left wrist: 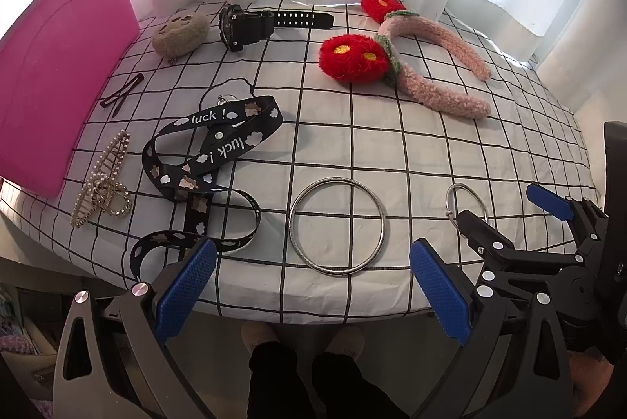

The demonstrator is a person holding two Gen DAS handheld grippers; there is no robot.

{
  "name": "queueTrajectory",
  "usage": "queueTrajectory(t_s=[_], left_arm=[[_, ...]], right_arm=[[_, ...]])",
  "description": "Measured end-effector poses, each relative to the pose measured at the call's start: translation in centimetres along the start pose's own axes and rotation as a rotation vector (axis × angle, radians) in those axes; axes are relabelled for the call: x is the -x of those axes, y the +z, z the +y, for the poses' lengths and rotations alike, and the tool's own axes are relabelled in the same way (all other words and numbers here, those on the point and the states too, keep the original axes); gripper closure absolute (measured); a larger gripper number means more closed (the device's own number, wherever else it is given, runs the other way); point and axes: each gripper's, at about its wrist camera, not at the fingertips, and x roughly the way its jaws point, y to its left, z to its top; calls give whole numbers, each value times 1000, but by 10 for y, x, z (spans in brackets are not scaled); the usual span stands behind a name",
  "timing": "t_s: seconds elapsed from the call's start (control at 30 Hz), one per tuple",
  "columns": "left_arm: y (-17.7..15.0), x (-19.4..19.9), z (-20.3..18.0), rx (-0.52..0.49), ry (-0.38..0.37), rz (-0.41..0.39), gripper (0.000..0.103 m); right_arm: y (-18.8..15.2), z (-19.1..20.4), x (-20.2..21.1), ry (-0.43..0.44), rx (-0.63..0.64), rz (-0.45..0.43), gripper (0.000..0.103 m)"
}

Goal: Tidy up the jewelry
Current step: 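Move the left tool toward the large silver ring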

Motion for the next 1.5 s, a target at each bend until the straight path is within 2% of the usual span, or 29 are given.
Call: queueTrajectory(t_s=[0.2,0.53,0.8,1.07,1.5], left_arm=[[-6,-13,-1,3,-18,12,6],[-1,-14,-25,-18,-56,-54,6],[4,-31,-42,-61,-5,-90,6],[5,-57,-27,-44,62,-44,6],[1,-59,-21,-28,22,-62,6]], right_arm=[[-2,8,-15,-65,68,0,9],[-7,-35,-17,-26,-14,-29,9],[-11,-39,-15,-23,-7,-70,9],[-13,-38,-14,-22,-4,-82,9],[-11,-38,-15,-25,-4,-63,9]])
